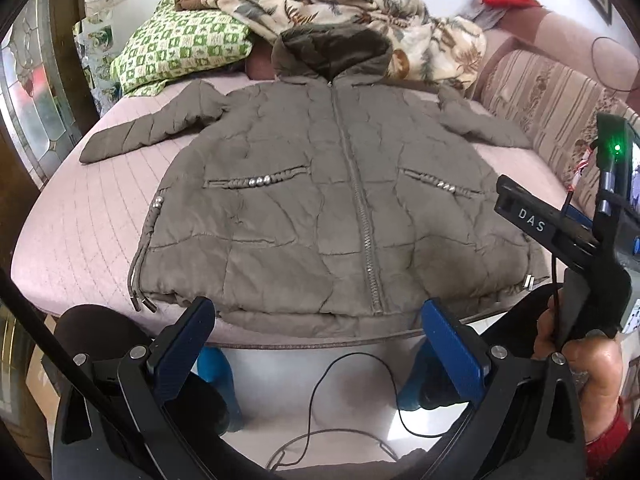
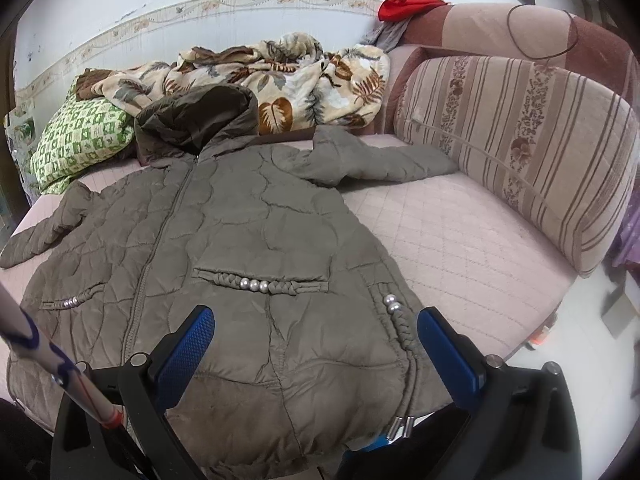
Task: Fold large clothes
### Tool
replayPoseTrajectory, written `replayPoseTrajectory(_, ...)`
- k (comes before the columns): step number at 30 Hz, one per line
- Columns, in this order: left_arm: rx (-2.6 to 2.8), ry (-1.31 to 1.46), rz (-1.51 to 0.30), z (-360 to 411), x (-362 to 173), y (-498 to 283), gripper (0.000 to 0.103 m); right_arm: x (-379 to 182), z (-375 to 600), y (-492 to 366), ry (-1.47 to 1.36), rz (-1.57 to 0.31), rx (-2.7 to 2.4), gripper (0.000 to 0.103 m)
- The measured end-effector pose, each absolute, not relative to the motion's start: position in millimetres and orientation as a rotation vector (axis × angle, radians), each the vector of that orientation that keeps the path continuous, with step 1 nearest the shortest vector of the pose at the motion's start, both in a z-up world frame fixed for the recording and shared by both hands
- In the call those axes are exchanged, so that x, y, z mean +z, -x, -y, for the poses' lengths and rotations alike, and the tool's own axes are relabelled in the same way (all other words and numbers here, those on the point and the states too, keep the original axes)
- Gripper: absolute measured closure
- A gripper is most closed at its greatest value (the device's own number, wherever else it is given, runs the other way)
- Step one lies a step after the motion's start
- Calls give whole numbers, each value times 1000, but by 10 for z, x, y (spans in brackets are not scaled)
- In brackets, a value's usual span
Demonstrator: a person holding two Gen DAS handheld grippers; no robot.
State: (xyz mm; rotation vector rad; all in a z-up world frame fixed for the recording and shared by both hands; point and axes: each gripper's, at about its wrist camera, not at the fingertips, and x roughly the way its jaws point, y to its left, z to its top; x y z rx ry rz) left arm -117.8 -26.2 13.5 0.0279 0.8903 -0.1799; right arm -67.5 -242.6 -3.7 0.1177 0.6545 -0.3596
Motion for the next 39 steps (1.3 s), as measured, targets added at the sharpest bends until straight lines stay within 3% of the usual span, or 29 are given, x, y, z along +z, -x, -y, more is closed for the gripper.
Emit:
replayPoseTrajectory(19, -248, 7, -759, 206, 539, 1390, 0, 416, 2377, 1074, -66, -516, -393, 0)
replayPoseTrajectory(28, 18, -24, -610, -317, 824, 849, 0, 556, 2329, 959, -11, -483, -387, 0)
replayPoseTrajectory(39, 247, 38, -684, -1132, 606, 140, 0, 379, 2186, 553, 46, -560, -296, 0)
